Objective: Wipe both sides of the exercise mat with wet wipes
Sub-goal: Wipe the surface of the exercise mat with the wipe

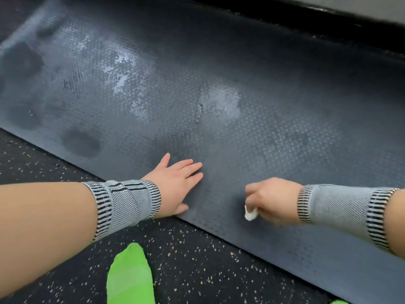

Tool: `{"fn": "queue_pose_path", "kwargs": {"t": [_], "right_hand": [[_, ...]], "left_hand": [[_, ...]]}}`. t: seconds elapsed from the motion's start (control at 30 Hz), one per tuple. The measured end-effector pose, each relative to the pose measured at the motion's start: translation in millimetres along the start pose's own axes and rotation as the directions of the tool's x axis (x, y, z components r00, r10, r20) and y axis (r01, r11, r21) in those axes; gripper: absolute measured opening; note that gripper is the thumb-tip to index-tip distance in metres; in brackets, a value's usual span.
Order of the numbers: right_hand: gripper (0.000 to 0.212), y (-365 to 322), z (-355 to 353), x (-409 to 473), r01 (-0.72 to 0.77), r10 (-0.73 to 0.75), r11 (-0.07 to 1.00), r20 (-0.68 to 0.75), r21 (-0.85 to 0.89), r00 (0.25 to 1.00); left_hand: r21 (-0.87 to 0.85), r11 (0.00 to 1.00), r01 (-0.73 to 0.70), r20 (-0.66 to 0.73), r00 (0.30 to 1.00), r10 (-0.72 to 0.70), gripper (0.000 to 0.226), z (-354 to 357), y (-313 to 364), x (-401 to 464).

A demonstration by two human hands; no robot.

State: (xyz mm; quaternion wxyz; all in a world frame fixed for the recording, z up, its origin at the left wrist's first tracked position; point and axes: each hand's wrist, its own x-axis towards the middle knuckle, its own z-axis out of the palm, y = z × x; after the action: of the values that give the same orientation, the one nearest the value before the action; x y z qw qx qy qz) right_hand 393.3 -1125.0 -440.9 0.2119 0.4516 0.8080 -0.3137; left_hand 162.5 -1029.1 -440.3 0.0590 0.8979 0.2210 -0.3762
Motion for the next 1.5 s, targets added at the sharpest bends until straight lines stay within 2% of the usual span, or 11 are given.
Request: {"fn": "queue_pose_path", "kwargs": {"t": [0.07,0.13,0.23,0.33,0.43,0.6,0.67,0.83,1.2,1.33,1.5], "right_hand": [[0.015,10.7,-18.1,5.0,-0.158,0.242,0.944,-0.283,0.29,0.928],[0.009,15.3,-34.9,12.1,-0.146,0.443,0.791,-0.391,0.594,0.807],[0.01,16.1,-46.3,17.4,-0.003,0.573,0.468,-0.3,0.884,0.763],[0.006,18.3,-49.3,14.2,0.052,0.665,0.247,-0.209,0.968,0.717],[0.014,20.5,-54.5,11.7,0.107,0.693,0.157,-0.187,0.982,0.697],[0.008,24.2,-63.1,9.3,0.181,0.706,0.068,-0.176,0.981,0.686],[0.012,22.9,-65.9,8.1,0.192,0.686,0.08,-0.194,0.978,0.701],[0.023,18.8,-70.2,12.6,0.086,0.691,0.289,-0.27,0.953,0.671],[0.01,30.3,-83.9,5.6,0.226,0.685,-0.166,-0.052,0.96,0.727],[0.008,30.3,-88.9,6.4,0.244,0.685,-0.17,-0.064,0.955,0.726],[0.011,32.2,-93.3,8.2,0.234,0.67,-0.162,-0.068,0.959,0.74]], "left_hand": [[-0.127,0.992,0.021,-0.062,0.998,-0.029,0.079,-12.0,-2.7,9.5],[-0.342,0.94,0.012,-0.163,0.984,-0.072,0.075,-27.3,-1.2,21.4],[-0.802,0.594,-0.057,-0.228,0.949,-0.216,0.052,-54.2,7.2,37.2],[-0.976,0.199,-0.09,-0.153,0.932,-0.329,0.011,-76.7,10.3,48.4],[-0.995,-0.076,-0.064,-0.033,0.934,-0.357,0.007,-88.3,9.7,52.9],[-0.948,-0.312,-0.067,0.035,0.951,-0.309,0.013,-93.3,10.4,50.9],[-0.935,-0.348,-0.07,0.053,0.942,-0.331,0.014,-92.7,7.1,50.2],[-0.921,-0.386,-0.06,0.031,0.974,-0.226,0.008,-92.4,2.8,46.3],[-0.942,-0.33,-0.054,0.063,0.94,-0.334,0.027,-93.5,-2.7,48.0],[-0.968,-0.166,-0.187,-0.079,0.86,-0.504,0.019,-101.7,-2.4,51.6],[-0.965,-0.022,-0.263,-0.235,0.896,-0.377,0.007,-107.8,-1.1,46.9]]}}
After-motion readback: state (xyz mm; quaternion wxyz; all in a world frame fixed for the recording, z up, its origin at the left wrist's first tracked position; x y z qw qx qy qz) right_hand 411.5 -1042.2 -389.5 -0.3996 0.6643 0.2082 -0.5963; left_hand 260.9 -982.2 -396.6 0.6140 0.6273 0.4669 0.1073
